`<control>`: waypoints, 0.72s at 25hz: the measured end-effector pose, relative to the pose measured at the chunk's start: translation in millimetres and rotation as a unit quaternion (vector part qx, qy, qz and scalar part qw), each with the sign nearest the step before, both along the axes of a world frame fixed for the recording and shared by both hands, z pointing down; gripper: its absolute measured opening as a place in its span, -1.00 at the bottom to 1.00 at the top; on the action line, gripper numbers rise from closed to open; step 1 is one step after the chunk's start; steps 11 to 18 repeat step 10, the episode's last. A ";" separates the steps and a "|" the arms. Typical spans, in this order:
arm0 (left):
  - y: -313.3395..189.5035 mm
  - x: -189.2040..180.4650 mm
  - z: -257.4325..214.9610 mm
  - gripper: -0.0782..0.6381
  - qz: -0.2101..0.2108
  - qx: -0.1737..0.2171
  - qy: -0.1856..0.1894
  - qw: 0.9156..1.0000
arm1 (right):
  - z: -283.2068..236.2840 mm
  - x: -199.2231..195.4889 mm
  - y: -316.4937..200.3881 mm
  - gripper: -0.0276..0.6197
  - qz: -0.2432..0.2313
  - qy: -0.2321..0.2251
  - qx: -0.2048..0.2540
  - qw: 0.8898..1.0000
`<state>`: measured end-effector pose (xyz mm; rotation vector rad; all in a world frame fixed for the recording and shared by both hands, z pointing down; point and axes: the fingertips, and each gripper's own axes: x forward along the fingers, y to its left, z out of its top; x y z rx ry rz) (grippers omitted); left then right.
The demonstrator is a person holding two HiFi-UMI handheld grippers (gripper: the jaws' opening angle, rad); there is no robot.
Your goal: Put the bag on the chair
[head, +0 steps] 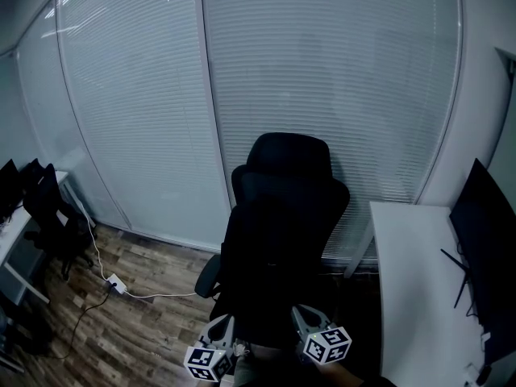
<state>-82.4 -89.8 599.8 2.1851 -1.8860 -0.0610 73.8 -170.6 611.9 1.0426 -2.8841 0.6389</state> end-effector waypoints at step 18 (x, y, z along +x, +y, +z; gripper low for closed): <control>-8.9 5.0 -2.8 -0.73 0.000 0.002 0.001 1.000 | 1.2 1.5 -10.7 -0.77 0.000 -0.010 -0.008 1.000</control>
